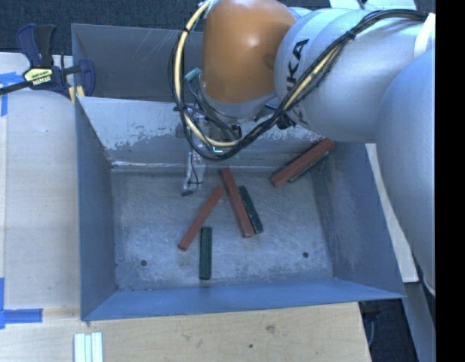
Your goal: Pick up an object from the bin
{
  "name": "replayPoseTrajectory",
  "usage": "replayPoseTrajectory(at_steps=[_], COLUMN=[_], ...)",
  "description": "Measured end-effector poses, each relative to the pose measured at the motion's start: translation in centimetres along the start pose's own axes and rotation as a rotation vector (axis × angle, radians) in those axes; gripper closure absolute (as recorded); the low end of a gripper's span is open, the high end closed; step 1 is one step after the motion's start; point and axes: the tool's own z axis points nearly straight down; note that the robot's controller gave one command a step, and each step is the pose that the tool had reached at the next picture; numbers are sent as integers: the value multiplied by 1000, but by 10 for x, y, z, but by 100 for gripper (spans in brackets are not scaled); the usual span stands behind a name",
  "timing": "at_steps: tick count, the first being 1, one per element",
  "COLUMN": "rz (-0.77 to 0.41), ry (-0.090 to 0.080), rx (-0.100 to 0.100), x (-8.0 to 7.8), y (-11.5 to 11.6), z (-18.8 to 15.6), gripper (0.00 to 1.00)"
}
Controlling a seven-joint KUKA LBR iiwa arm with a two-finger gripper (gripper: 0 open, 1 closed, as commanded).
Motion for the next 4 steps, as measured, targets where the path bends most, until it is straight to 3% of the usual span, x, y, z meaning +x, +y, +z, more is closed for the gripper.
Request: replayPoseTrajectory(at_steps=[1, 2, 3, 4], rz=[3, -154, -180, -489], ry=[-9, -13, -5, -6], rx=[-1, -2, 0, 1], x=[-2, 33, 47, 49], y=[-1, -26, -51, -48], z=[-5, 27, 47, 62], gripper=[0, 0, 0, 0])
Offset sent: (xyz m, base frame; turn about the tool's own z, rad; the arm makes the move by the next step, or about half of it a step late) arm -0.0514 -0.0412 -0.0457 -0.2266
